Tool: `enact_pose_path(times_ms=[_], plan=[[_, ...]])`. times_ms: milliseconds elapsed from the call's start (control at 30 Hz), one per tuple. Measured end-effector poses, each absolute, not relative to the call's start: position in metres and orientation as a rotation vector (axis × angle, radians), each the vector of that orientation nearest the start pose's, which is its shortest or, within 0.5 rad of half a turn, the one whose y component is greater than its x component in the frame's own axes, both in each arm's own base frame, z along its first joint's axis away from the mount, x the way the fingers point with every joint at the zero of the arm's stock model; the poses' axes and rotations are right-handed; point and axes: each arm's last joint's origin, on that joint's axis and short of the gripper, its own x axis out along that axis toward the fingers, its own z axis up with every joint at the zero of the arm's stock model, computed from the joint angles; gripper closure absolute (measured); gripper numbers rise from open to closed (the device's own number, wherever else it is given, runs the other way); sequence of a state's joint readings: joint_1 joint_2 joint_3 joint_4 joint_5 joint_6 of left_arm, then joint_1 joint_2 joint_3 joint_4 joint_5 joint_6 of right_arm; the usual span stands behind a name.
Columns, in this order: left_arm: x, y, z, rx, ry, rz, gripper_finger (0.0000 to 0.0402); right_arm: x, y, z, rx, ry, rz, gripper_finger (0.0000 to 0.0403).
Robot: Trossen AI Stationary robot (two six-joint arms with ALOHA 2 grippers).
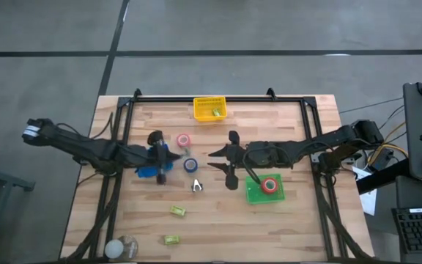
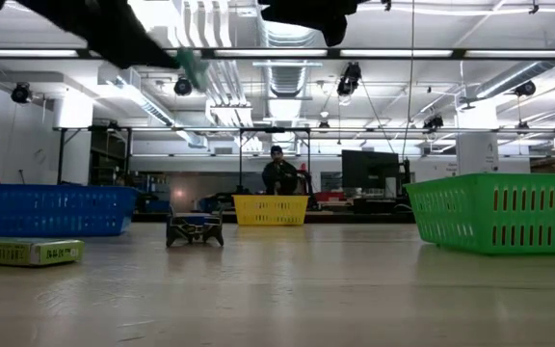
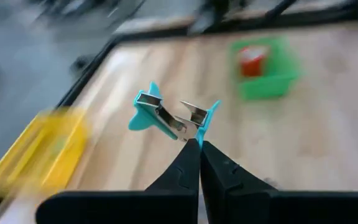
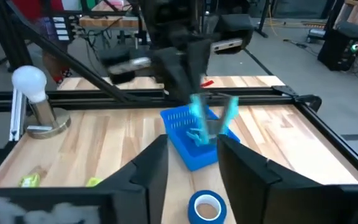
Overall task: Pick and place Stapler, Stapler remover, tape
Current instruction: Put the blue staple remover into the blue bin
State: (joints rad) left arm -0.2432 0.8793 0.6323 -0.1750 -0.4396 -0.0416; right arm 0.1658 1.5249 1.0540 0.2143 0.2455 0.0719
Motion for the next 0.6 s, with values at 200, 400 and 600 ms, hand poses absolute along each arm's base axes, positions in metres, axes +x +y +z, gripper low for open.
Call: enact_pose_path(times_ms=[200, 400, 600], plan=[[0.170, -0.022, 0.249, -0.025, 0.561, 0.462, 0.0398, 0.341, 0.048, 0.280, 0.012, 0.260, -0.143, 0.0244], [0.162, -0.020, 0.231, -0.267, 0.715, 0.552, 0.0398, 0.340, 0.047, 0.275, 0.008, 0.273, -0.164, 0.0239], [0.156, -0.021, 0.215, -0.434, 0.874, 0.648, 0.0398, 0.340, 0.046, 0.274, 0.009, 0.273, -0.168, 0.0250]])
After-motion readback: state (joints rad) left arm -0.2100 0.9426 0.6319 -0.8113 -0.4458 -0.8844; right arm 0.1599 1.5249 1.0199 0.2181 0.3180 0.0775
